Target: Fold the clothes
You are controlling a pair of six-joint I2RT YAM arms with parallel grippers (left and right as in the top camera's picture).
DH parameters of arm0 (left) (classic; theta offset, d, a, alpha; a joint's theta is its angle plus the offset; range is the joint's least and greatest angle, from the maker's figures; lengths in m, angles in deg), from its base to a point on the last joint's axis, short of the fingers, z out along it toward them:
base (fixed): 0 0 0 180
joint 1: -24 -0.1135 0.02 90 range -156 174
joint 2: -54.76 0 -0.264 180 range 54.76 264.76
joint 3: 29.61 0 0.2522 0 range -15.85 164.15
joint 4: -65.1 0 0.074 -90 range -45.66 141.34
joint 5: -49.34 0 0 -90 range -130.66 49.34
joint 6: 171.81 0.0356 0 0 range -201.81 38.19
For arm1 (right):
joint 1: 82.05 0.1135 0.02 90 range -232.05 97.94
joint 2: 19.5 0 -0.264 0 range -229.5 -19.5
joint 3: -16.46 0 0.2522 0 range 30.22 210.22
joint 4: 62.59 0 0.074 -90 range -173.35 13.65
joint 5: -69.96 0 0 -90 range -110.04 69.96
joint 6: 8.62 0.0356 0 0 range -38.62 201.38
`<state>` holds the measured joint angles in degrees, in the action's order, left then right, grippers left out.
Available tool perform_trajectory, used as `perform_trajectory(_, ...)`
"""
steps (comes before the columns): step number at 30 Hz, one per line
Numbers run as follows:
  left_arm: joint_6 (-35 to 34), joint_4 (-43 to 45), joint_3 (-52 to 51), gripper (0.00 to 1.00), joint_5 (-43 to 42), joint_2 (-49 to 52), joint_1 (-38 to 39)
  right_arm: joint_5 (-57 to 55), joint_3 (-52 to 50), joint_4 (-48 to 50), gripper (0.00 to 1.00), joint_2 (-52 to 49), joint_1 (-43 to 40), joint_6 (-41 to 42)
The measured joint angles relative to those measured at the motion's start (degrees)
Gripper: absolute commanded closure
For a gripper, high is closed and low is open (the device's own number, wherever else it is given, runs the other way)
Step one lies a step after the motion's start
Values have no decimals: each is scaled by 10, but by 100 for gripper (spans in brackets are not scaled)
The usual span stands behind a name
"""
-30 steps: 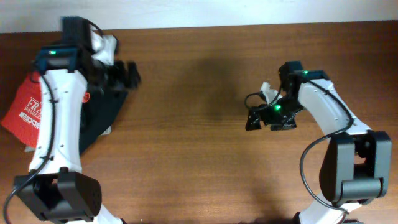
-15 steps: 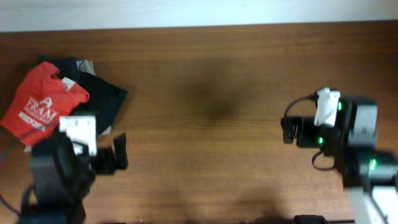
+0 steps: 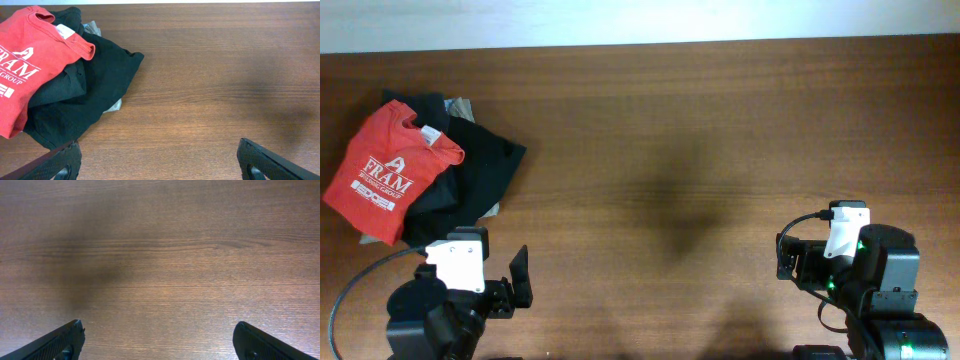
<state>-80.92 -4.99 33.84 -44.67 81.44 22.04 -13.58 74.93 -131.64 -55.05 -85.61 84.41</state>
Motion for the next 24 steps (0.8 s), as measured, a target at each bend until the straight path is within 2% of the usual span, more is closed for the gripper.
perform_trajectory(5, 0, 0, 0, 1, 0, 0, 0, -3, -3, 7, 1, 33, 1, -3)
perform_trajectory(8, 0, 0, -2, 1, 0, 0, 0, -4, -98, 136, 1, 167, 30, -41)
perform_trajectory(12, 0, 0, -3, 1, 0, 0, 0, -4, -307, 414, 1, 330, 79, -53)
perform_trajectory(14, 0, 0, -4, 1, 0, 0, 0, -5, -370, 518, 1, 347, 81, -59)
perform_trajectory(16, 0, 0, -4, 1, 0, 0, 0, -5, -418, 571, 1, 348, 81, -89)
perform_trajectory(18, 0, 0, -4, 1, 0, 0, 0, -5, -438, 520, 1, 349, 81, -106)
perform_trajectory(24, 0, 0, -4, 1, 0, 0, 0, -7, -441, 516, 1, 348, 81, -113)
